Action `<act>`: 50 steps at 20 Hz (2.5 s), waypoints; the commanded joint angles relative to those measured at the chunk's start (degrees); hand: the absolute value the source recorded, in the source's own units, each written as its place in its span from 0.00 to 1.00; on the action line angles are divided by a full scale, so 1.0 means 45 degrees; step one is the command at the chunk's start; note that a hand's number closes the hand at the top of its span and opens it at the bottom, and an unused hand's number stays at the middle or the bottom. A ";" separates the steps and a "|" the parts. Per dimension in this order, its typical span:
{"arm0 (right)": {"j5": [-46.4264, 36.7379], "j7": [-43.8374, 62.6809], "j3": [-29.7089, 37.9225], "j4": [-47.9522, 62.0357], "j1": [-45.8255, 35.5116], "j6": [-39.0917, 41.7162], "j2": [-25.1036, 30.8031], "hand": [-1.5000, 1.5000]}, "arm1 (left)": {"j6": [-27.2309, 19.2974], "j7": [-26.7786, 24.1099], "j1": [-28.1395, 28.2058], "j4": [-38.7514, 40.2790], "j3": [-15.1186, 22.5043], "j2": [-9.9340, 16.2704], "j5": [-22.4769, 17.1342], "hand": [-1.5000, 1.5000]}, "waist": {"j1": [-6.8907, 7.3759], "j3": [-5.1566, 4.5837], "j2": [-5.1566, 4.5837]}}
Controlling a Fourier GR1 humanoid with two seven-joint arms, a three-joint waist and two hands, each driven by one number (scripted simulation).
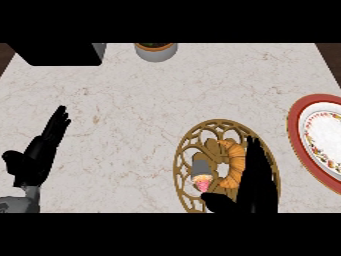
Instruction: Pick the croissant from the placemat and place it in the plate
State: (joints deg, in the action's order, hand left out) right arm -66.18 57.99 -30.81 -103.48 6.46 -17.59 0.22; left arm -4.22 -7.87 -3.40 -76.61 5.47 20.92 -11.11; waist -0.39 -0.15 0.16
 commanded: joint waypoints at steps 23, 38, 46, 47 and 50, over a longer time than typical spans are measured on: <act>0.1026 0.0948 0.2448 0.2110 -0.1182 0.3045 0.0112 0.00 | 0.0483 0.0495 -0.0594 0.0107 -0.0894 -0.0912 0.1013 0.50 | 0.0066 0.0034 -0.0032; 0.1891 -0.1104 0.1940 0.5688 -0.2477 0.1047 -0.0037 1.00 | 0.1355 -0.0017 -0.0026 0.0171 -0.1692 -0.0912 0.1329 0.50 | 0.0139 0.0036 -0.0048; 0.6232 -0.7938 0.7334 0.3713 0.1992 0.2367 0.6836 1.00 | 0.0564 -0.0118 0.0771 0.0005 -0.2029 -0.1141 0.1216 0.50 | -0.1400 0.0140 0.0176; 0.6352 -0.8763 0.7777 0.4033 0.2278 0.2155 0.7368 1.00 | 0.0661 -0.0178 0.0822 -0.0119 -0.1884 -0.1161 0.1268 0.50 | -0.1393 0.0158 0.0191; 0.7566 -1.1249 0.9693 0.4505 0.2720 0.1685 0.8785 1.00 | 0.0709 -0.0134 0.0967 -0.0083 -0.2026 -0.1024 0.1211 0.50 | -0.1277 0.0133 0.0205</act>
State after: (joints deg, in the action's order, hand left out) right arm -37.54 19.01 3.96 -85.54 15.24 -8.51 31.51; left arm -0.90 -8.27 0.21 -77.04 -3.05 15.97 -5.54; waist -5.62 0.35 1.06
